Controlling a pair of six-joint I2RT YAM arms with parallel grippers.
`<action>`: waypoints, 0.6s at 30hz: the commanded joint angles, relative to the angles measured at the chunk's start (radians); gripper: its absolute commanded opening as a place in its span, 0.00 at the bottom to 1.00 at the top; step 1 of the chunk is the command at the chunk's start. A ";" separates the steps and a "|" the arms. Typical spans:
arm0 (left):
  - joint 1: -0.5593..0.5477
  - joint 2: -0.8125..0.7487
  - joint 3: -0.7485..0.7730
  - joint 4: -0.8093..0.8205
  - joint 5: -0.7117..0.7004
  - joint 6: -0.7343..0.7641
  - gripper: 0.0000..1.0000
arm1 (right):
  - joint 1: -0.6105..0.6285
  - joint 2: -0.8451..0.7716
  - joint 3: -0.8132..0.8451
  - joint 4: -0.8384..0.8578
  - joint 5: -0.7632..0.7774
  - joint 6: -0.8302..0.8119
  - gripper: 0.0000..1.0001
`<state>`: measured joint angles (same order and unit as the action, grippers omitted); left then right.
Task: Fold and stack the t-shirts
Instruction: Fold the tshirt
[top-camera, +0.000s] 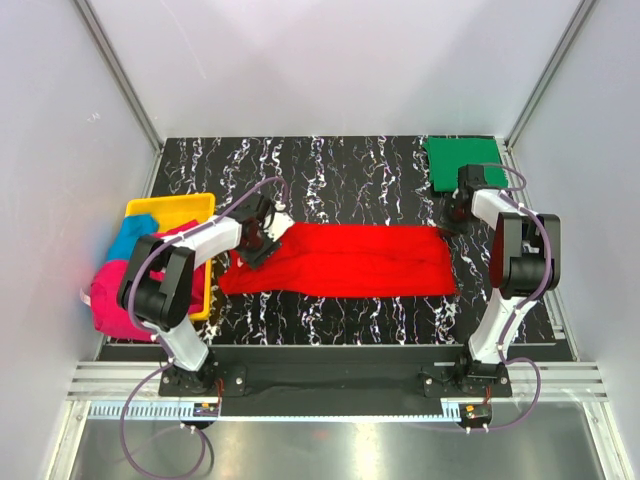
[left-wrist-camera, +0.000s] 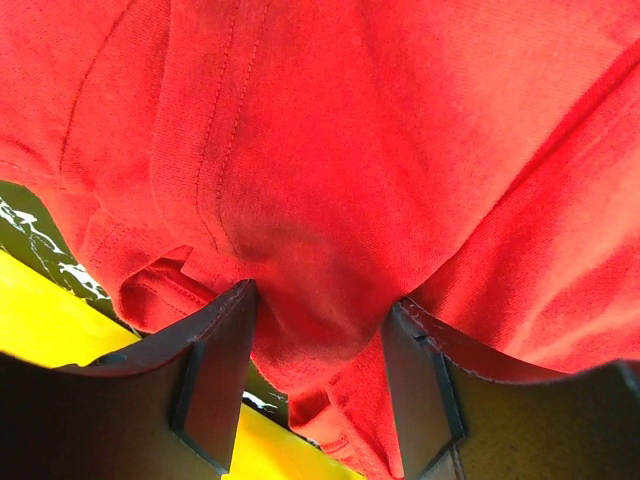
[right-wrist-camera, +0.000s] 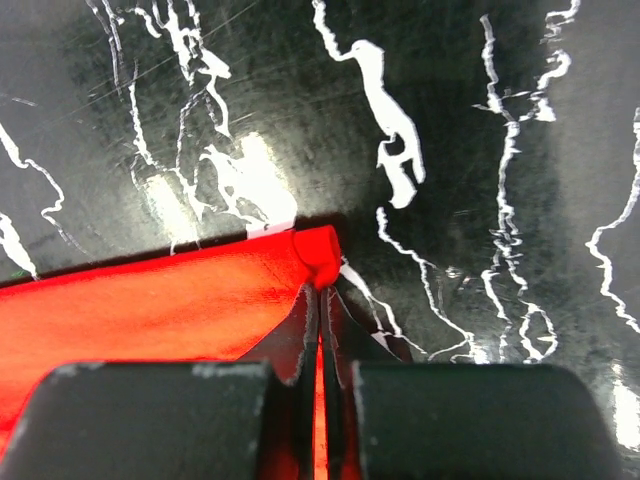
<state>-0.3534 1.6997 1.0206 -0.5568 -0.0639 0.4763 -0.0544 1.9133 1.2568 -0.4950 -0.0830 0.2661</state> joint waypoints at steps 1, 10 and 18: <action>-0.002 0.018 -0.014 0.051 -0.039 0.004 0.56 | -0.002 -0.036 0.053 -0.007 0.066 -0.018 0.00; -0.002 0.031 -0.030 0.070 -0.063 0.022 0.54 | -0.002 -0.008 0.161 -0.033 0.078 -0.028 0.00; -0.002 0.020 -0.024 0.058 -0.045 0.016 0.58 | -0.002 0.065 0.202 -0.048 0.069 -0.044 0.11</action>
<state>-0.3573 1.7088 1.0161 -0.5171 -0.0929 0.4820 -0.0540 1.9331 1.4101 -0.5251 -0.0441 0.2535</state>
